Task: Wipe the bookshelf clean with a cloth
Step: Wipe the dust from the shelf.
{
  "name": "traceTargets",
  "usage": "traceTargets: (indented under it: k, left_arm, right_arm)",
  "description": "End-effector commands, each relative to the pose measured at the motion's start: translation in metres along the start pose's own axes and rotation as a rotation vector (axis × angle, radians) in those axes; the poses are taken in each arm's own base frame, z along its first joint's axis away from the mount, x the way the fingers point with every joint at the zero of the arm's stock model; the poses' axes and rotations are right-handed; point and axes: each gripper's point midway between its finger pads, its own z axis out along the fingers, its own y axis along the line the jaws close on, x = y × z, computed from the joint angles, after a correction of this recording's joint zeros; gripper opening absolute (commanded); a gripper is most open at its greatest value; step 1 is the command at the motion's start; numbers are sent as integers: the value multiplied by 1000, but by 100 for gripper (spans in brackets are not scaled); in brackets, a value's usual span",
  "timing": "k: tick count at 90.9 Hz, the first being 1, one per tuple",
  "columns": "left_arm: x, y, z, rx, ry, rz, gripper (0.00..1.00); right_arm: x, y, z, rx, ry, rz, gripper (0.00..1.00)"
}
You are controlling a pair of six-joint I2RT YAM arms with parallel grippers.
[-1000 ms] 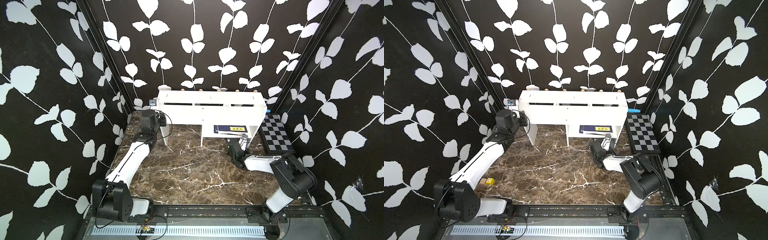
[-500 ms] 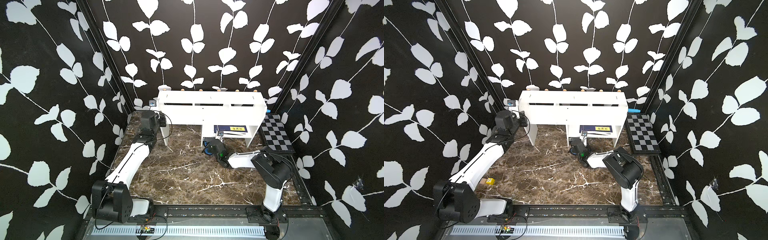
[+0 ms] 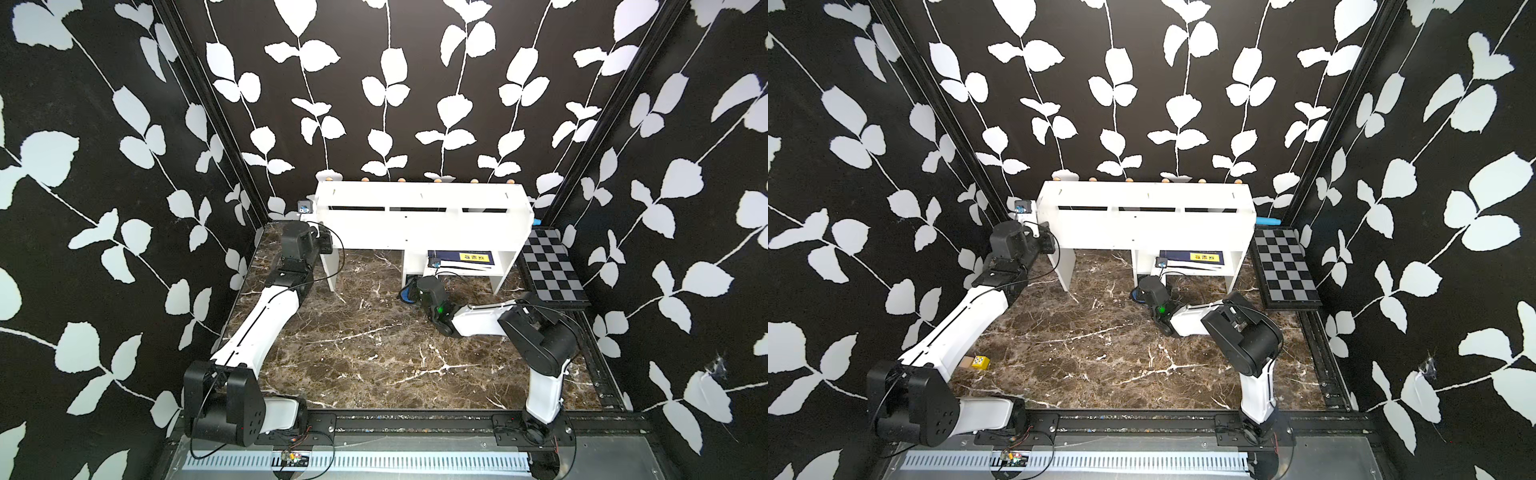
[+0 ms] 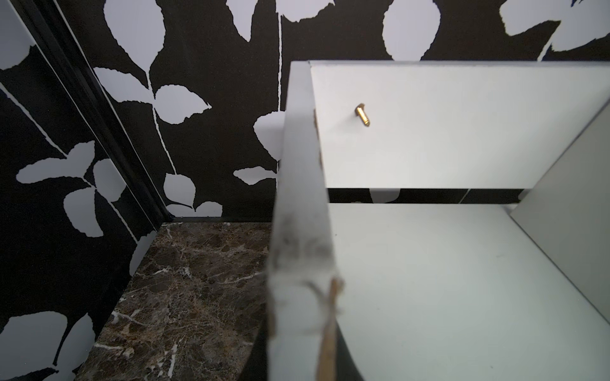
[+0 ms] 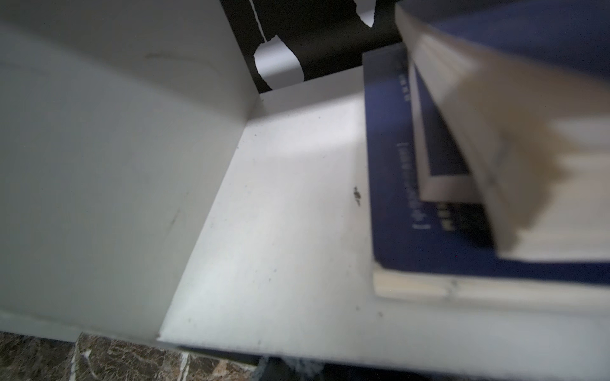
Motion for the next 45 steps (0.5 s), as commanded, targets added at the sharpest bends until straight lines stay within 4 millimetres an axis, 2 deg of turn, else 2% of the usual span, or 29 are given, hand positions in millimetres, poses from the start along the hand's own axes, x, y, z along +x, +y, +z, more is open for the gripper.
traceTargets:
  k: [1,10,18,25,31,45]
  left_arm:
    - [-12,-4,-9,22,-48,-41,0]
    - [-11,-6,-9,33,-47,-42,0]
    - [-12,-9,-9,47,-50,-45,0]
    - [-13,-9,-9,50,-52,-46,0]
    - [-13,-8,-10,43,-53,-42,0]
    - [-12,-2,-11,11,-53,-37,0]
  right_arm:
    - [5,30,6,-93,11,-12,0]
    - [28,33,9,-105,63,-27,0]
    - [34,32,7,-116,67,-9,0]
    - [27,29,3,-104,50,-14,0]
    - [18,19,-4,-55,14,-26,0]
    - [-8,-30,-28,140,-80,-72,0]
